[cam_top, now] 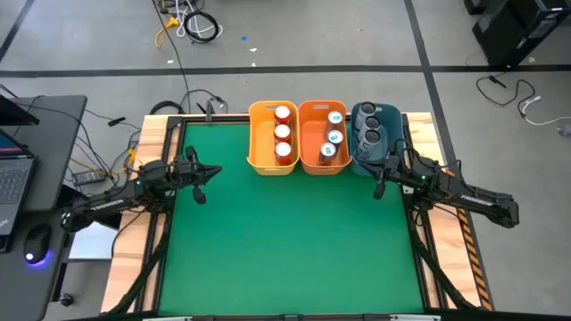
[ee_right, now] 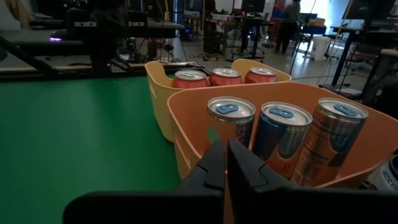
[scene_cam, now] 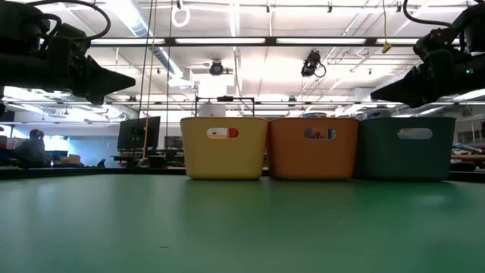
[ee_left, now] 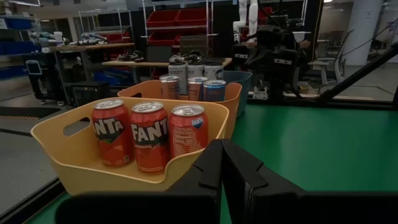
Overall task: Sort soda cans
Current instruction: Return to Home Position
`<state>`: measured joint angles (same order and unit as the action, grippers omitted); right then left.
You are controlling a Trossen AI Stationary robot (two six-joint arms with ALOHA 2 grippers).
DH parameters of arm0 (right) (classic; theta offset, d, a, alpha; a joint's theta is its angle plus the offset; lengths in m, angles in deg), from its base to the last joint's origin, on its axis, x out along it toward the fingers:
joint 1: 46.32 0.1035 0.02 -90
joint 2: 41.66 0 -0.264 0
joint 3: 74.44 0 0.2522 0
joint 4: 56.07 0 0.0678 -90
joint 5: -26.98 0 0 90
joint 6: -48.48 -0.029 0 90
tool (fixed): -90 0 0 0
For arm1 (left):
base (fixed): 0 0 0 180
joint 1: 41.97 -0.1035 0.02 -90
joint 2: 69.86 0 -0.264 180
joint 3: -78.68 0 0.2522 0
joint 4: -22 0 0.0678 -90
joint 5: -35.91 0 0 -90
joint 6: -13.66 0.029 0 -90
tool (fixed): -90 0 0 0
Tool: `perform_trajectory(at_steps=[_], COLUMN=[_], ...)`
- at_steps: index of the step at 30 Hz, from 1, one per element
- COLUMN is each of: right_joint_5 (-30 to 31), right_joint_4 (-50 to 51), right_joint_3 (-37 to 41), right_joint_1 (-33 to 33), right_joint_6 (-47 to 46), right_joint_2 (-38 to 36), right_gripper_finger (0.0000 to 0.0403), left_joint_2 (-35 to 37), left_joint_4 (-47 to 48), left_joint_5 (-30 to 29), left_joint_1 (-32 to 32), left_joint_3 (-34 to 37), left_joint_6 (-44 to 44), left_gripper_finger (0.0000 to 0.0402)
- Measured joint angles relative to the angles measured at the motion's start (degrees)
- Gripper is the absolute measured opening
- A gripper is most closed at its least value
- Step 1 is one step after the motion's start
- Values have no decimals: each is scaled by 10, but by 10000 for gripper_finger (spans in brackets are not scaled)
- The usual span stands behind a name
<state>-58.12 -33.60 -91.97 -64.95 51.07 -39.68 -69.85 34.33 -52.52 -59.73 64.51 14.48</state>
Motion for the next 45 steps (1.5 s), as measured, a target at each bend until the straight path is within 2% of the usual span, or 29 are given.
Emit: perform_trajectory(at_steps=[45], right_joint_5=[0], right_joint_4=[0], right_joint_3=[0], right_joint_1=[0], right_joint_6=[0], right_joint_2=[0], right_gripper_finger=[7], left_joint_2=[0], left_joint_4=[0], left_joint_5=[0], left_joint_1=[0], left_joint_3=[0], left_joint_6=[0], left_gripper_finger=[15])
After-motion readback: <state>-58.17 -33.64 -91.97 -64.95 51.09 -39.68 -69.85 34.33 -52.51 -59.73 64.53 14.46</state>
